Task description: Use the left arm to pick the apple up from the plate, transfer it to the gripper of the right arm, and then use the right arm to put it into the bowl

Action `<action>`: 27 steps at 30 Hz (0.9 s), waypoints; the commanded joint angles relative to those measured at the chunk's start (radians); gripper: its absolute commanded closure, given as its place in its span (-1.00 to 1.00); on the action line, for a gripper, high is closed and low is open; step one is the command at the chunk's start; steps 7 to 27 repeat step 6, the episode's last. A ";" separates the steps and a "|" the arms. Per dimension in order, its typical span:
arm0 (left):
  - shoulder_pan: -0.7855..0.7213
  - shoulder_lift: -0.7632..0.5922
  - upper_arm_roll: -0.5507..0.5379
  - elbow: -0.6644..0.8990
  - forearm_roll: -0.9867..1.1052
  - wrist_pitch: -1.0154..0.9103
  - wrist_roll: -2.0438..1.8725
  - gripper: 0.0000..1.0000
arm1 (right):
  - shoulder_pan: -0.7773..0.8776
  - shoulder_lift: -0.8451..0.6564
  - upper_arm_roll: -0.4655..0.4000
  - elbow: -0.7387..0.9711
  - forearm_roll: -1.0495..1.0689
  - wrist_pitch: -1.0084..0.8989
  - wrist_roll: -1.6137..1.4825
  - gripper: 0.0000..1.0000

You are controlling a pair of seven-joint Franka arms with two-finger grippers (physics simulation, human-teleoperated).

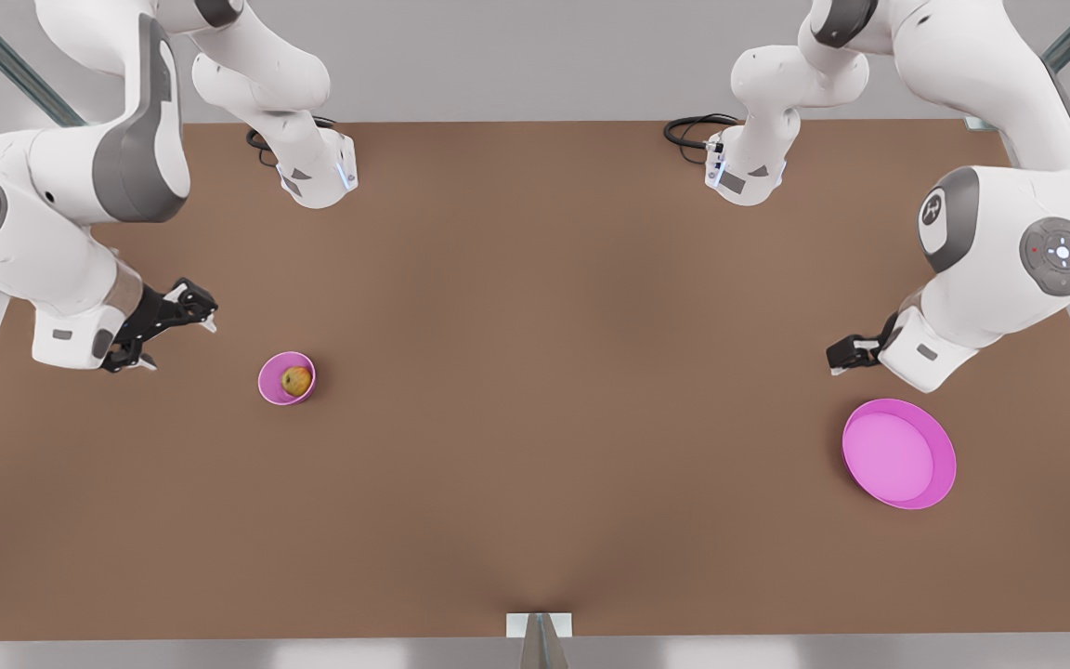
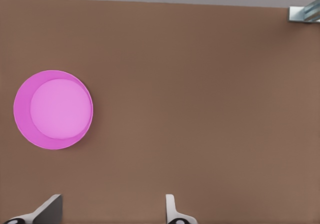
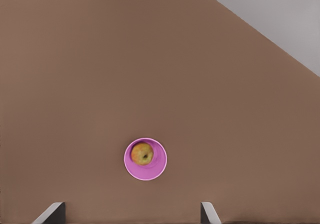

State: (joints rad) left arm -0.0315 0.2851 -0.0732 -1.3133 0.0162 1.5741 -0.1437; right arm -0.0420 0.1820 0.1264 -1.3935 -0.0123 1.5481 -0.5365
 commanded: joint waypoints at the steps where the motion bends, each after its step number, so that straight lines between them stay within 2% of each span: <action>1: -0.001 0.000 0.000 0.002 0.001 0.000 -0.016 -1.00 | -0.001 0.007 0.001 0.001 0.002 -0.026 0.510 -1.00; 27: -0.001 0.000 0.000 0.002 0.001 0.000 -0.017 -1.00 | -0.004 0.005 0.002 0.004 0.022 -0.028 0.515 -1.00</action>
